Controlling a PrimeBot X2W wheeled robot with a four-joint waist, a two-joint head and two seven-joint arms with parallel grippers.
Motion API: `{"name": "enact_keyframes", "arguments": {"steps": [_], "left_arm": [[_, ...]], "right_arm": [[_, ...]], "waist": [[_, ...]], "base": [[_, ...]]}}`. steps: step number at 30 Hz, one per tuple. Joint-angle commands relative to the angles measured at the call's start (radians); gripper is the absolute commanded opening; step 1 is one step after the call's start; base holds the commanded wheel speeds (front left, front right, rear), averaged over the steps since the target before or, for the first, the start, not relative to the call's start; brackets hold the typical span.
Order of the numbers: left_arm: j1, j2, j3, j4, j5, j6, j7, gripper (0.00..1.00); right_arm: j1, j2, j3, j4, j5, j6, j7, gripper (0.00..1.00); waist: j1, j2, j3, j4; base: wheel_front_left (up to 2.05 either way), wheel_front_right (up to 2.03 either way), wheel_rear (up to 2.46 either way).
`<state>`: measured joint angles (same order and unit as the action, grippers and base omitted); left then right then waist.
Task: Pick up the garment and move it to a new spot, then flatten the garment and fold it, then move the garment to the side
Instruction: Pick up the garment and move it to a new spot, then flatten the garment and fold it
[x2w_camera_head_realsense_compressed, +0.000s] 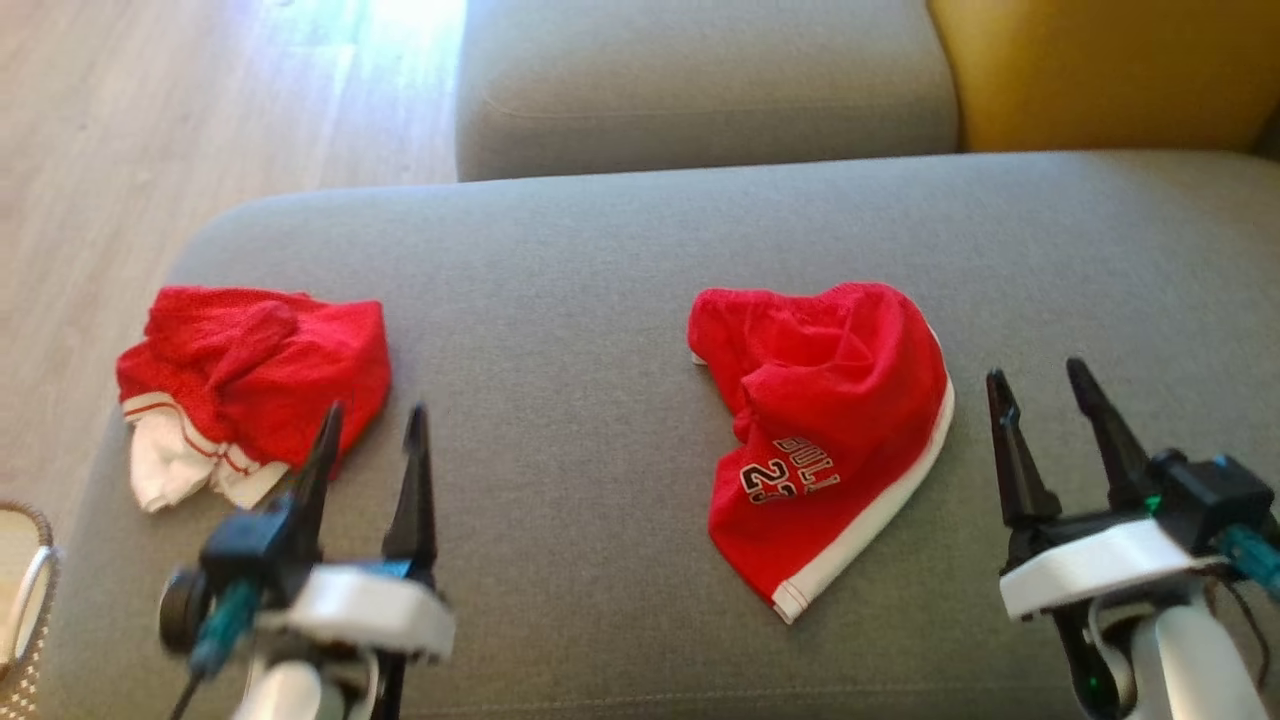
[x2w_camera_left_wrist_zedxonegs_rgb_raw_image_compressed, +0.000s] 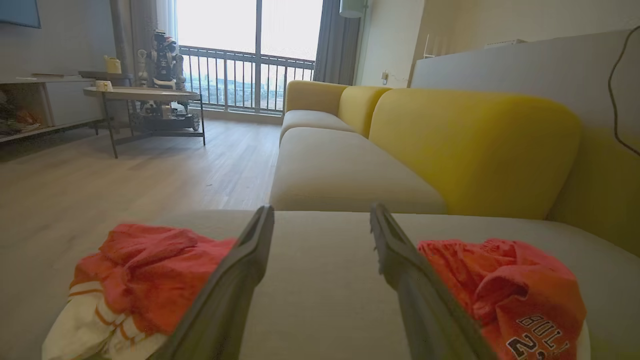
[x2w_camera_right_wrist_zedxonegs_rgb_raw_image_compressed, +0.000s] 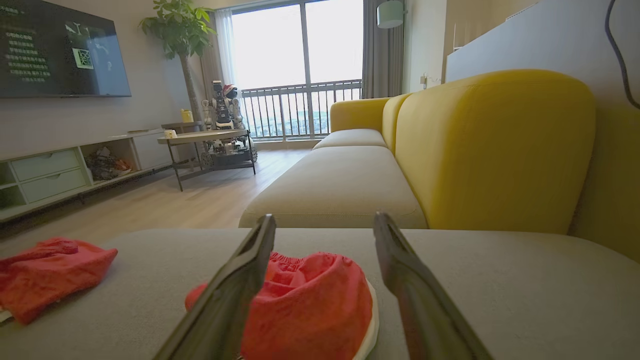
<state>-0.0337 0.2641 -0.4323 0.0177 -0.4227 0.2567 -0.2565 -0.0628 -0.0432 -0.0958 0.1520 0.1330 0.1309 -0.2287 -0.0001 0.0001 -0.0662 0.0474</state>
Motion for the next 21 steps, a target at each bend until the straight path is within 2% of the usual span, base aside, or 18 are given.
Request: {"name": "enact_keyframes", "arguments": {"steps": [1,3,5,9,13,16,21], "left_arm": [[-0.012,-0.016,0.072,-0.057,0.018,0.003,-0.005,1.00],[0.012,-0.031,0.088,-0.067,0.028,-0.001,-0.005,1.00],[0.051,-0.076,0.128,-0.085,0.031,-0.013,-0.005,1.00],[0.069,-0.134,0.170,-0.089,0.073,-0.070,-0.005,1.00],[0.058,-0.157,0.189,-0.077,0.116,-0.122,-0.005,1.00],[0.059,-0.176,0.213,-0.060,0.113,-0.144,-0.005,1.00],[0.053,-0.195,0.221,-0.039,0.124,-0.176,-0.005,1.00]], "right_arm": [[-0.023,-0.007,0.018,-0.021,-0.003,0.000,0.000,1.00],[-0.019,-0.007,0.017,-0.013,0.005,0.000,0.001,1.00],[-0.014,-0.007,0.012,0.010,0.058,0.000,0.004,1.00],[-0.013,-0.007,0.005,0.032,0.046,0.000,0.000,1.00],[-0.036,-0.007,-0.004,0.058,0.050,0.000,0.005,1.00],[-0.091,-0.007,-0.035,0.115,0.096,0.000,0.029,1.00],[-0.215,-0.007,-0.104,0.229,0.060,0.000,0.064,1.00]], "waist": [[0.0001,-0.0001,-0.006,0.007],[0.0001,-0.0001,-0.007,0.008],[0.0001,-0.0001,-0.007,0.014],[0.0001,-0.0001,-0.002,0.036],[0.0001,-0.0001,0.007,0.057],[0.0001,-0.0001,0.025,0.073],[0.0001,-0.0001,0.071,0.106]], "base": [[0.00,0.00,0.00],[0.00,0.00,0.00],[0.00,0.00,0.00],[0.00,0.00,0.00],[0.00,0.00,0.00],[0.00,0.00,0.00],[0.00,0.00,0.00]]}}
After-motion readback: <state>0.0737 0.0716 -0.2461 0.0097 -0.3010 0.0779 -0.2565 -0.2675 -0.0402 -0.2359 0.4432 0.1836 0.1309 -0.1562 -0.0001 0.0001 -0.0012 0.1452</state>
